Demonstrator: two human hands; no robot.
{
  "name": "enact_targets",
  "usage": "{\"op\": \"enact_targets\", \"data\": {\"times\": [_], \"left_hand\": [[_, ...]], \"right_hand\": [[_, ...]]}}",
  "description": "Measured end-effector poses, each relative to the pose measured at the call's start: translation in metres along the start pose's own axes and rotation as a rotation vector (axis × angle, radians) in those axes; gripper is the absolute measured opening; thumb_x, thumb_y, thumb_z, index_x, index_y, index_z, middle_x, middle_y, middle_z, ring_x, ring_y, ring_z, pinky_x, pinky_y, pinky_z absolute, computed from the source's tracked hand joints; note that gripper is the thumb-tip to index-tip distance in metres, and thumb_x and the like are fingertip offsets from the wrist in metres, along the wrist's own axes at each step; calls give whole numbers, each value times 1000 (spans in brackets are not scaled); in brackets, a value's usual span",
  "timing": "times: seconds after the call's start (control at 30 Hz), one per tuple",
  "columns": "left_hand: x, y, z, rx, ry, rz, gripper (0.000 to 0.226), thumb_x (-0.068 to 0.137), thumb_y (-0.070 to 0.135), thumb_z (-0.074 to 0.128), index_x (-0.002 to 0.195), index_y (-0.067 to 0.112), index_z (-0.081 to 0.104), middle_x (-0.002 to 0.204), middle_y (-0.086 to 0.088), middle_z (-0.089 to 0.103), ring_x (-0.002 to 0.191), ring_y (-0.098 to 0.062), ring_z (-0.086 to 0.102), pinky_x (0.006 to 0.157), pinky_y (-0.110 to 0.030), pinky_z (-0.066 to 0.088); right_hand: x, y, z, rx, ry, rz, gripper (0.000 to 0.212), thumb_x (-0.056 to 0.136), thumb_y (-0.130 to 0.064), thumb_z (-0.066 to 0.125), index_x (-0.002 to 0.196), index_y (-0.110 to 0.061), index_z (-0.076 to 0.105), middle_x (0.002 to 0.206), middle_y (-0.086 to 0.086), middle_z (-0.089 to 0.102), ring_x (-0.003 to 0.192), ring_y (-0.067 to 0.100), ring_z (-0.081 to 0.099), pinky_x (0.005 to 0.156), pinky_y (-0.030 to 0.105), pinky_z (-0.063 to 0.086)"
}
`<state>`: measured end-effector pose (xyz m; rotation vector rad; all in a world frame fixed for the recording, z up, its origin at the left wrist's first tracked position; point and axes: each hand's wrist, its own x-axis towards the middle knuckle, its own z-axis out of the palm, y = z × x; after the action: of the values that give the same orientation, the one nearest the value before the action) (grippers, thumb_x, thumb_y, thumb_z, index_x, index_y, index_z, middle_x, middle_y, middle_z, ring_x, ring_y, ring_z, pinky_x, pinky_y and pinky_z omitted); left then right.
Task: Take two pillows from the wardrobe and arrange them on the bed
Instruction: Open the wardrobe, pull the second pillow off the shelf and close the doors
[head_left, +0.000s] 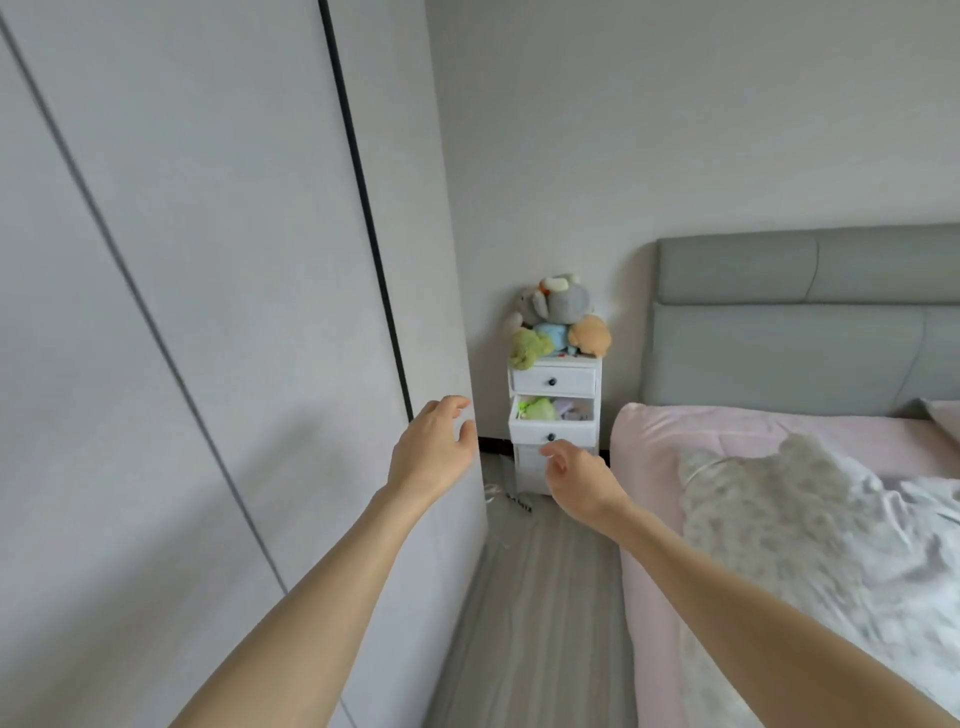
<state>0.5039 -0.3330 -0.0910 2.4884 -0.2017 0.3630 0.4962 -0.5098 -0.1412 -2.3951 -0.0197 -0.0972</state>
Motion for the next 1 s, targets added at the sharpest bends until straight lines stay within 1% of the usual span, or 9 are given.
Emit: {"op": "enact_targets", "data": {"times": [0.13,0.37,0.47,0.6,0.67,0.73,0.8,0.93,1.0], "left_hand": [[76,-15,22,54,42,-70,34,93,24,42,126,19,46,130,-2,53,110,-21,55,90,-38,48],[229,-60,33,141,379,-211,42,92,17,42,134,11,37,129,-13,50,106,-31,55,78,-38,47],[302,-74,23,202,557,-210,46,91,11,45,135,6,34,129,-19,47,115,-35,48,85,-43,45],[357,-79,10,307,741,-255,46,89,9,46,134,1,36,131,-20,49,120,-34,47,94,-40,42],[371,-80,12,334,822,-292,43,89,9,46,130,0,41,126,-20,53,115,-35,52,92,-42,44],[377,-81,13,323,878,-329,38,90,11,48,126,2,45,120,-18,57,104,-34,58,85,-44,49],[382,-79,16,316,918,-410,34,92,18,47,125,7,46,116,-14,59,95,-32,61,77,-44,51],[391,-71,20,359,993,-525,26,93,19,47,117,11,47,105,-10,60,83,-30,60,70,-37,47],[396,-66,22,375,1044,-572,21,92,15,47,111,10,47,98,-10,60,77,-28,57,67,-36,46]], "right_hand": [[83,14,-2,41,-18,-44,35,94,-13,34,125,-14,49,115,12,64,102,28,58,82,32,45],[256,8,11,13,-17,-328,34,94,-11,38,126,-9,50,122,14,60,109,29,56,87,29,43],[345,-27,12,-31,0,-486,37,94,-13,37,131,-13,44,131,10,52,118,26,50,95,35,43],[429,-76,14,-144,30,-773,46,94,-13,36,140,-16,30,142,7,38,126,26,36,94,37,42],[462,-98,20,-176,58,-951,53,91,-8,39,143,-15,25,148,12,29,134,30,29,100,40,40],[486,-119,31,-192,69,-1108,58,89,-7,41,144,-16,23,152,16,22,140,33,20,110,46,29],[505,-130,43,-245,74,-1229,59,90,-10,42,145,-18,21,154,17,17,142,37,14,112,53,20],[528,-132,65,-259,97,-1348,68,84,-17,59,143,-16,25,151,21,24,137,44,22,103,66,31],[535,-130,69,-242,72,-1385,73,80,-18,63,143,-17,26,151,20,25,137,44,22,102,67,30]]}}
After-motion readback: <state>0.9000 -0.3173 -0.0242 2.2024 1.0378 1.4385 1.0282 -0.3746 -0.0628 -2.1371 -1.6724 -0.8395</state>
